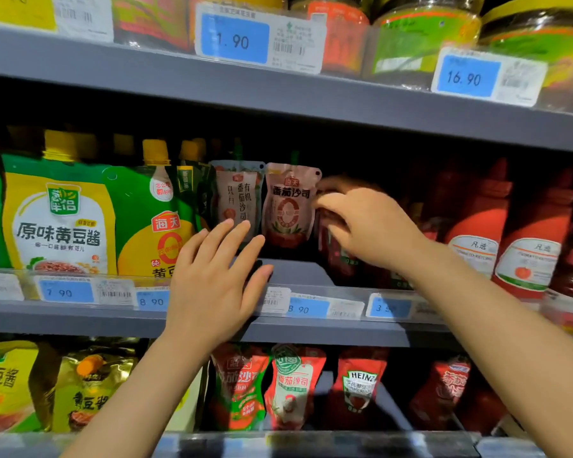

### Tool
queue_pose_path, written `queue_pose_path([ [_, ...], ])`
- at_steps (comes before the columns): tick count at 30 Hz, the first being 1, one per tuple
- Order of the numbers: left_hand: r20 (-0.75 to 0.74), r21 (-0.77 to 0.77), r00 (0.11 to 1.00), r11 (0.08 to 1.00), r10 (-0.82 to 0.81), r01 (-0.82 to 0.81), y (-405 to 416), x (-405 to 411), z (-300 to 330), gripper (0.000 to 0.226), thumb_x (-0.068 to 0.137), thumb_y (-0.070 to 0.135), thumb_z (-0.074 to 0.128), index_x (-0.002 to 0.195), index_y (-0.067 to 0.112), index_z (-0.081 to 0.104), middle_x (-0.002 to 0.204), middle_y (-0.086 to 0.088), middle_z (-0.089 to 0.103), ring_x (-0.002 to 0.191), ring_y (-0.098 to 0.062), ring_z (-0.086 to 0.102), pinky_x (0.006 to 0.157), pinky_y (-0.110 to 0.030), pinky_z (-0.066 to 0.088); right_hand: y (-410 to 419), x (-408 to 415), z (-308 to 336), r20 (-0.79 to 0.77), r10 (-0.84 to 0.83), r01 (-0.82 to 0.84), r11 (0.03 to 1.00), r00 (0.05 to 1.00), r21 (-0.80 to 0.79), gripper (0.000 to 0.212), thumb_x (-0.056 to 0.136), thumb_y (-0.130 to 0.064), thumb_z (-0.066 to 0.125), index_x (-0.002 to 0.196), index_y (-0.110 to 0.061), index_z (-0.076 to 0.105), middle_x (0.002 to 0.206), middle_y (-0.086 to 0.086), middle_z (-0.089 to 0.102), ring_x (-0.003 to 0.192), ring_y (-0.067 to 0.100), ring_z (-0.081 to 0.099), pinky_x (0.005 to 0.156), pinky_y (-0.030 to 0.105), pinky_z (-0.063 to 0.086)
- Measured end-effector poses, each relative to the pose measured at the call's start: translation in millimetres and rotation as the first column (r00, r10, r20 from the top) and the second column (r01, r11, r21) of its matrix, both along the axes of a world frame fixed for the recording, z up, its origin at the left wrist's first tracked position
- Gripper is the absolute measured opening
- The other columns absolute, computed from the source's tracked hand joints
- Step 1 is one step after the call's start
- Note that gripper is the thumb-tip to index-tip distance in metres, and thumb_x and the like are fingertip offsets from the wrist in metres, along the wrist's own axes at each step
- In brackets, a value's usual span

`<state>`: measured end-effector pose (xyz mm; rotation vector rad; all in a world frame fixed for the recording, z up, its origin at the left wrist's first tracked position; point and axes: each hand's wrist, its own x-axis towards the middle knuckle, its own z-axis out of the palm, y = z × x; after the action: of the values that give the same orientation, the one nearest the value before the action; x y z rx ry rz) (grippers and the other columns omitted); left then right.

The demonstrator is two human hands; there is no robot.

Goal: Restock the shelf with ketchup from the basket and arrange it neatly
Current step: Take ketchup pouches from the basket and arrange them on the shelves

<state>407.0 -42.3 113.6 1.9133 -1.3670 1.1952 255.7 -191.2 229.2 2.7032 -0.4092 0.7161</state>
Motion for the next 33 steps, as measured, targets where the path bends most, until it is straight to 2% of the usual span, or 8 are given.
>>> queue_pose_path([
  [3,-0.073,-0.051,0.993,0.995,-0.094,0.091,-3,-24,-3,0.038,0.095,0.036,0.044,0.113,0.013,0.068,0.121,-0.006,0.065,0.12,-0.027,0.056,0.101,-0.045,0.036,20,-62,-29,0.065,0.101,-0.107,0.989,0.993,0.106,0.024,0.086,-0.019,0.057,0.108,-0.016,0.065,0.113,0.001,0.062,0.102,0.023,0.059,0.084,0.038,0.049],
  [7,-0.11,-0.117,0.913,0.918,-0.392,0.38,-23,-100,-14,0.023,0.089,0.025,0.056,0.101,0.01,0.069,0.106,-0.004,0.068,0.106,-0.024,0.059,0.09,-0.037,0.038,38,-163,-67,0.177,-0.039,-0.03,0.93,0.983,0.367,0.017,0.09,-0.022,0.06,0.106,-0.02,0.067,0.107,-0.01,0.064,0.101,0.003,0.055,0.086,0.012,0.041],
  [13,-0.329,-0.075,0.59,0.643,-0.737,0.762,-62,-258,-51,0.024,0.089,0.027,0.051,0.095,0.013,0.07,0.096,-0.001,0.07,0.094,-0.016,0.057,0.082,-0.029,0.042,67,-323,-127,0.187,-0.399,0.192,0.736,0.898,0.649,0.012,0.088,-0.016,0.066,0.098,-0.021,0.068,0.094,-0.014,0.065,0.089,-0.004,0.059,0.075,0.007,0.043],
  [20,-0.575,0.151,0.32,0.287,-0.753,0.946,-68,-409,-140,0.027,0.085,0.032,0.052,0.096,0.015,0.07,0.096,-0.002,0.069,0.091,-0.021,0.063,0.081,-0.03,0.044,109,-480,-209,-0.04,-0.729,0.413,0.34,0.683,0.845,0.017,0.082,-0.01,0.071,0.096,-0.018,0.065,0.086,0.003,0.064,0.066,0.006,0.051,0.064,0.014,0.041],
  [23,-0.618,0.299,0.312,0.151,-0.722,0.942,-64,-446,-173,0.03,0.085,0.038,0.05,0.101,0.02,0.069,0.101,0.001,0.069,0.094,-0.021,0.065,0.08,-0.033,0.047,114,-524,-248,-0.185,-0.784,0.479,0.159,0.593,0.863,0.021,0.082,-0.016,0.072,0.092,-0.027,0.058,0.086,-0.002,0.06,0.07,0.011,0.052,0.071,0.025,0.044],
  [26,-0.522,0.478,0.343,0.065,-0.781,0.876,-64,-454,-189,0.037,0.085,0.042,0.048,0.107,0.02,0.069,0.104,0.0,0.069,0.097,-0.022,0.066,0.081,-0.036,0.051,104,-544,-282,-0.451,-0.707,0.626,-0.015,0.545,0.78,0.035,0.084,-0.028,0.069,0.115,-0.017,0.057,0.107,0.0,0.063,0.095,0.018,0.059,0.083,0.027,0.044],
  [29,-0.568,0.482,0.403,0.107,-0.718,0.869,-65,-447,-189,0.037,0.086,0.043,0.048,0.104,0.018,0.07,0.102,0.001,0.069,0.094,-0.023,0.066,0.078,-0.036,0.05,90,-543,-311,-0.644,-0.576,0.711,-0.149,0.502,0.687,0.056,0.084,-0.034,0.067,0.134,-0.018,0.046,0.128,0.004,0.057,0.116,0.024,0.054,0.094,0.031,0.044],
  [33,-0.591,0.417,0.446,0.218,-0.672,0.882,-61,-449,-183,0.035,0.088,0.04,0.047,0.102,0.017,0.069,0.099,0.0,0.07,0.089,-0.023,0.066,0.076,-0.035,0.046,76,-531,-340,-0.809,-0.28,0.794,-0.199,0.516,0.575,0.069,0.084,-0.036,0.068,0.142,-0.025,0.034,0.135,0.006,0.05,0.119,0.026,0.051,0.096,0.035,0.044],
])
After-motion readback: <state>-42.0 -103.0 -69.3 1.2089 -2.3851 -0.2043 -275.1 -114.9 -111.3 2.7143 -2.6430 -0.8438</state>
